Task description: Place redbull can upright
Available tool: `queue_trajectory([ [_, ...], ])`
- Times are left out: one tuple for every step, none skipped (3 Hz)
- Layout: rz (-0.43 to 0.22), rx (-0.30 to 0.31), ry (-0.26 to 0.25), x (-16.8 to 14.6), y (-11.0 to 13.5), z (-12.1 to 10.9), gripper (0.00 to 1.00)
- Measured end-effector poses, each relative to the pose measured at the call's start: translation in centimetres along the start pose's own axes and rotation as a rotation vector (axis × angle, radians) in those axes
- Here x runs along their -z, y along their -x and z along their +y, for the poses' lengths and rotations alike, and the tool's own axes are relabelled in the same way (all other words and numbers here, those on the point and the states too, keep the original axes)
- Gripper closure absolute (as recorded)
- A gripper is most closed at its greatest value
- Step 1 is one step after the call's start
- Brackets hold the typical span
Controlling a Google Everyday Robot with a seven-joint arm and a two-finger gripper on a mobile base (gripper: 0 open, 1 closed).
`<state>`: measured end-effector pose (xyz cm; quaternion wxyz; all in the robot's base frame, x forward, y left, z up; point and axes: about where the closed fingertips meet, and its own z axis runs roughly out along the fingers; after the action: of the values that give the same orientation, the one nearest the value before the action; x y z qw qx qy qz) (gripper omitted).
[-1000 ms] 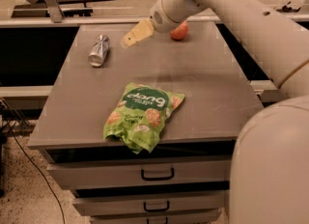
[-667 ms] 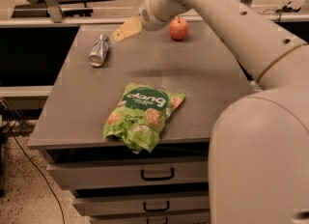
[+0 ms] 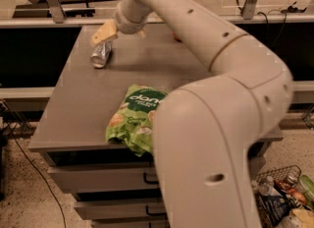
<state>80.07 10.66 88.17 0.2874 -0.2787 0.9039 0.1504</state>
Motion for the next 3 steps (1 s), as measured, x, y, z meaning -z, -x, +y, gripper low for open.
queue_trajectory([
  [0.09, -0.054, -0.028, -3.1, 0.4, 1.9, 0.0],
  [0.136, -0.09, -0.05, -5.0, 1.1, 3.5, 0.0],
  [0.192, -0.108, -0.113, -7.0, 1.5, 4.4, 0.02],
])
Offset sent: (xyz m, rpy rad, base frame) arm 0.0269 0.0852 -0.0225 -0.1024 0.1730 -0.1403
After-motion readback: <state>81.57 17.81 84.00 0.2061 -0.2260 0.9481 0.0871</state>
